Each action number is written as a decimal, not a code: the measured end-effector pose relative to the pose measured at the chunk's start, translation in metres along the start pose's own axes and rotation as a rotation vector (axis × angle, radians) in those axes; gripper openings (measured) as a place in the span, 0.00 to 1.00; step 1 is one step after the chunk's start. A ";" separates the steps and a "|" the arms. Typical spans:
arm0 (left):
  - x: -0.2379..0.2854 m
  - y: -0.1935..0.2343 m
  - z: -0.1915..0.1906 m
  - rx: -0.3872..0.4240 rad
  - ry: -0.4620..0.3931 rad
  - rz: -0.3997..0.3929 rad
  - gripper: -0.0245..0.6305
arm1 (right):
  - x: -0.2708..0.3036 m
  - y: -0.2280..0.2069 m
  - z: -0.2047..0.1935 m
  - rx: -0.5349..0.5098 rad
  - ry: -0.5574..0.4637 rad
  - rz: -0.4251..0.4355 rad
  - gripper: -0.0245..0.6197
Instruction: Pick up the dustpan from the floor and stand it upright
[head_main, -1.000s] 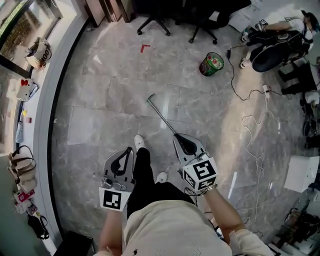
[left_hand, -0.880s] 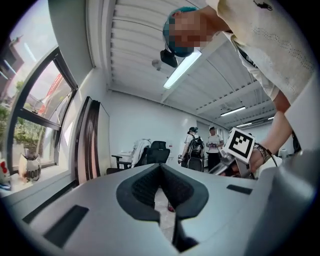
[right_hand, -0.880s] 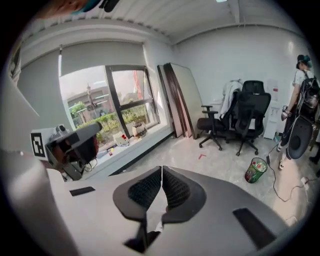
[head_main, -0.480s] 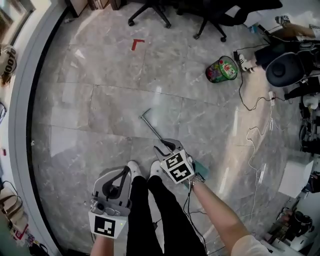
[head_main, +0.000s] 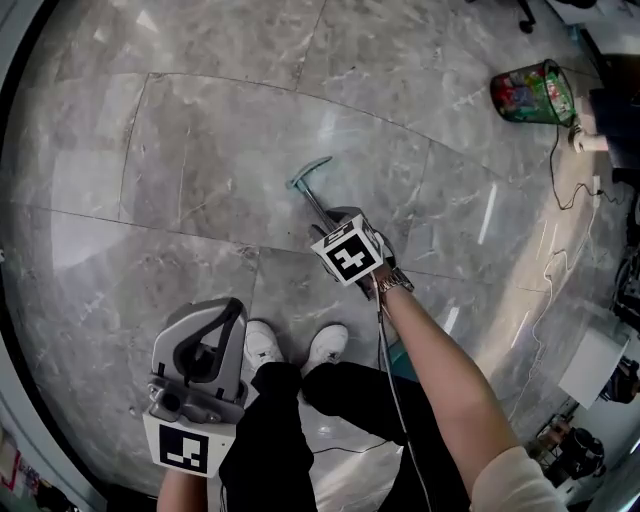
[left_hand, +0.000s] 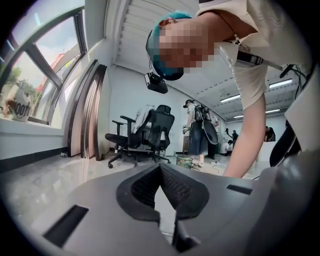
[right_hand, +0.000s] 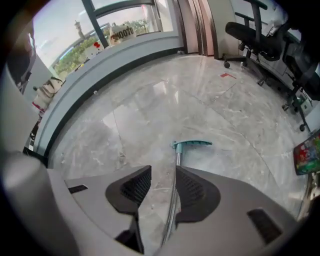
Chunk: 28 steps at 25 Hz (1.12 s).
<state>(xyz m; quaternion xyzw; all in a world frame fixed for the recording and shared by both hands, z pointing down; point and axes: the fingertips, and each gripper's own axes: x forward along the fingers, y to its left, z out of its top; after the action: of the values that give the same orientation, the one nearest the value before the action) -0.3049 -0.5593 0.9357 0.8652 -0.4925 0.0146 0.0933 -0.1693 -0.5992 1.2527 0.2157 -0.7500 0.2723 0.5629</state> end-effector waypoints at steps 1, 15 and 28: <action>0.002 0.004 -0.023 0.003 0.009 -0.007 0.05 | 0.024 -0.008 -0.004 -0.002 0.008 -0.012 0.26; 0.027 0.021 -0.094 0.017 0.027 -0.062 0.05 | 0.106 -0.047 -0.015 0.025 0.063 -0.105 0.19; 0.040 -0.093 0.124 0.026 0.038 -0.244 0.05 | -0.193 -0.037 -0.001 0.099 -0.356 -0.168 0.18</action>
<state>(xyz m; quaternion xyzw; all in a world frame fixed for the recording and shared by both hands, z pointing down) -0.2127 -0.5687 0.8053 0.9194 -0.3814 0.0262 0.0924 -0.0929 -0.6234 1.0732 0.3495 -0.8028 0.2184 0.4309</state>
